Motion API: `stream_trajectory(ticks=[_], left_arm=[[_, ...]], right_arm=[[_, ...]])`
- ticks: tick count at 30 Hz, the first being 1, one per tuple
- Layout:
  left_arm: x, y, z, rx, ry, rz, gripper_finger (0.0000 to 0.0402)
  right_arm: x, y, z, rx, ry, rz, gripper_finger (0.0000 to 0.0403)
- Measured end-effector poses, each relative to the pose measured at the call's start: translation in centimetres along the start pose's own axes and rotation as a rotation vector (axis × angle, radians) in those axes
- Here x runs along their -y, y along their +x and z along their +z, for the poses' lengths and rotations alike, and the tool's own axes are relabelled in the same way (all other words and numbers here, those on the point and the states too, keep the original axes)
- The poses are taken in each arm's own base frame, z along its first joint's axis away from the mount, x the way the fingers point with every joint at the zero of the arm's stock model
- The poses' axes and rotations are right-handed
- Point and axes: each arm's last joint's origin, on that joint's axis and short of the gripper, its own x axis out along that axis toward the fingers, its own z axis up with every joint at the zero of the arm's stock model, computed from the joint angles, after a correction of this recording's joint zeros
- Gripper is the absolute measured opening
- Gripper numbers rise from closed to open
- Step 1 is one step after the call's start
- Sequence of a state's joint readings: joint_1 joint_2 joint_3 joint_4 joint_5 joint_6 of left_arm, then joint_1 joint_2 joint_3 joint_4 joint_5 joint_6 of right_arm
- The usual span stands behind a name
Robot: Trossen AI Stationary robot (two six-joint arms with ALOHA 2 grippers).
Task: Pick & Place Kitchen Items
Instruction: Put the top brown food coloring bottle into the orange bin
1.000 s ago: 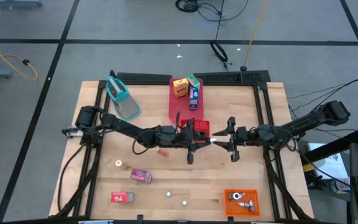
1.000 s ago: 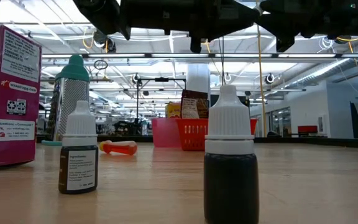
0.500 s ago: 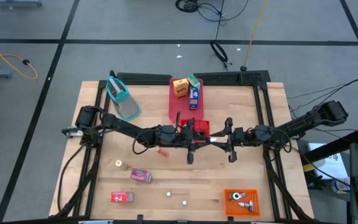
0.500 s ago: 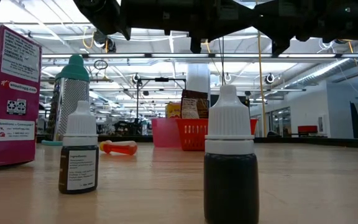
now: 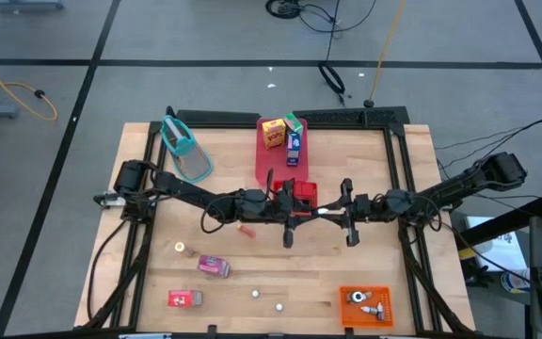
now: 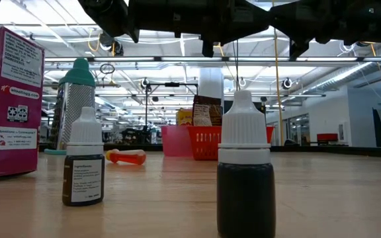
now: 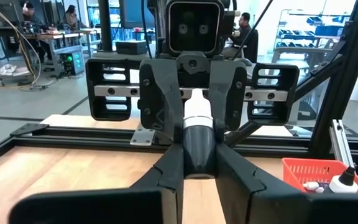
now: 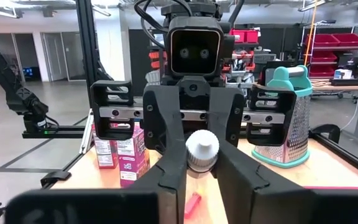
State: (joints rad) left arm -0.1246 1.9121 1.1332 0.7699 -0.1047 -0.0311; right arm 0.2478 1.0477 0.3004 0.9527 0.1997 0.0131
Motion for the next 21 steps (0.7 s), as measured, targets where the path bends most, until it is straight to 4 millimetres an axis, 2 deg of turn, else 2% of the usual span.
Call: stream_trajectory(ticks=[8,15,21], left_arm=[[0.0,0.0,-0.6,-0.065,0.007,0.002,0.0104],[-0.2,-0.3,-1.0,-0.149,0.062,0.048,0.0129],[-0.5,-1.5,-0.1,-0.270,0.082,0.121,0.0138]], right_arm=[[0.0,0.0,0.0,0.003,0.001,-0.005,0.0065],[-0.1,0.0,0.1,0.003,0.000,0.024,0.0053],[-0.3,-0.4,0.3,-0.021,0.040,0.104,0.0056]])
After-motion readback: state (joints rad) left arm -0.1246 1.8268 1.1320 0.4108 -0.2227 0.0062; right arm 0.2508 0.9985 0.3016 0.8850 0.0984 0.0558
